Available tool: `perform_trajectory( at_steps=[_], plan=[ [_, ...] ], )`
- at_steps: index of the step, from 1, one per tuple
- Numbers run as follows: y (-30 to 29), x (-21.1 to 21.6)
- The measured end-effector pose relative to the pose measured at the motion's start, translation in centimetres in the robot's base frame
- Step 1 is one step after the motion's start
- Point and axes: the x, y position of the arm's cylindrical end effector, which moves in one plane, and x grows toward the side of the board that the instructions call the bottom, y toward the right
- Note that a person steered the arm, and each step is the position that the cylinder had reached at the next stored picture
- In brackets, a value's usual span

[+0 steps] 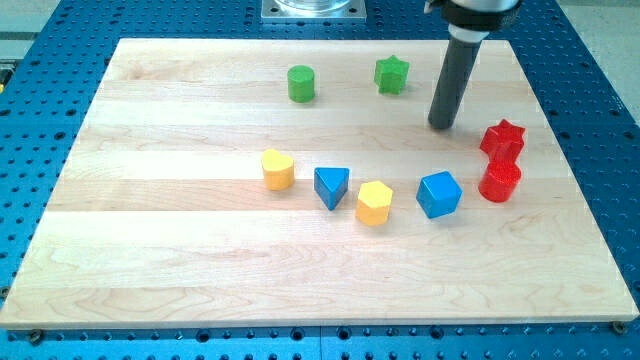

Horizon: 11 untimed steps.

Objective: Slightly push the red star towards the top right side of the red circle

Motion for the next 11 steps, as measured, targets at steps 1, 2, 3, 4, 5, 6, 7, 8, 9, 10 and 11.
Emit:
perform_trajectory(
  at_steps=[1, 2, 3, 4, 5, 6, 7, 8, 9, 10, 11],
  plan=[
    [2.2, -0.1],
    [3.0, -0.7],
    [3.8, -1.1],
    [3.5, -1.1],
    [2.8, -1.1],
    [0.1, -1.0],
    [-0.2, 2.2],
    [2.0, 4.3],
    [3.2, 4.2],
    [3.2, 4.2],
    [3.2, 3.7]
  ],
)
